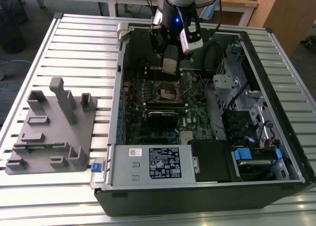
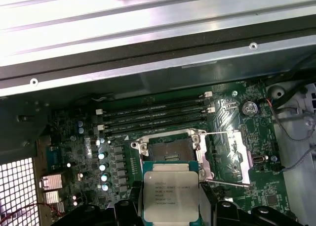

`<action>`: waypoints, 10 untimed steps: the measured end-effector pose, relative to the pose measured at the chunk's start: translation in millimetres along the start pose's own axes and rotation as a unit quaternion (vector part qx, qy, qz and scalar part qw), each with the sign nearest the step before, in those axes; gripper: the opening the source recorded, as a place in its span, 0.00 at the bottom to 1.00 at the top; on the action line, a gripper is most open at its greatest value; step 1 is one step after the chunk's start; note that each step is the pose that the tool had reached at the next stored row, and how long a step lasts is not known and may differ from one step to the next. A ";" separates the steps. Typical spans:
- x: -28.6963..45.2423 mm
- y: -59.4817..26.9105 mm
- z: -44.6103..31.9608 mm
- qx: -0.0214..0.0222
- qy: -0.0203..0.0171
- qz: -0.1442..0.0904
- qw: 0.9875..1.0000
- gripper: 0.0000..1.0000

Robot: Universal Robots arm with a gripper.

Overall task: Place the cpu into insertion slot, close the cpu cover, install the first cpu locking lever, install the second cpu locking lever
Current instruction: 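Place the cpu into insertion slot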

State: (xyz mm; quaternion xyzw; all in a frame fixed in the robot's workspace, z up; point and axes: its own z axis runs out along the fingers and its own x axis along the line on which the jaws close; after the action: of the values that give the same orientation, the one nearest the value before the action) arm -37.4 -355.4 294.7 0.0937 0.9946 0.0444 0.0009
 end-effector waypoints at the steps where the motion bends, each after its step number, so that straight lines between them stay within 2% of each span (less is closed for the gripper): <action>1: 0.0 0.0 0.0 0.000 0.000 0.001 1.000 0.54; 7: 0.0 -0.1 0.5 0.000 -0.003 0.035 0.999 0.54; 10: 0.0 -0.1 0.5 0.000 -0.003 0.037 0.999 0.54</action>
State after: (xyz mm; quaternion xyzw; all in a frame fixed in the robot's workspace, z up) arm -37.4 -355.4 294.1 0.1301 0.9905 0.0443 0.0026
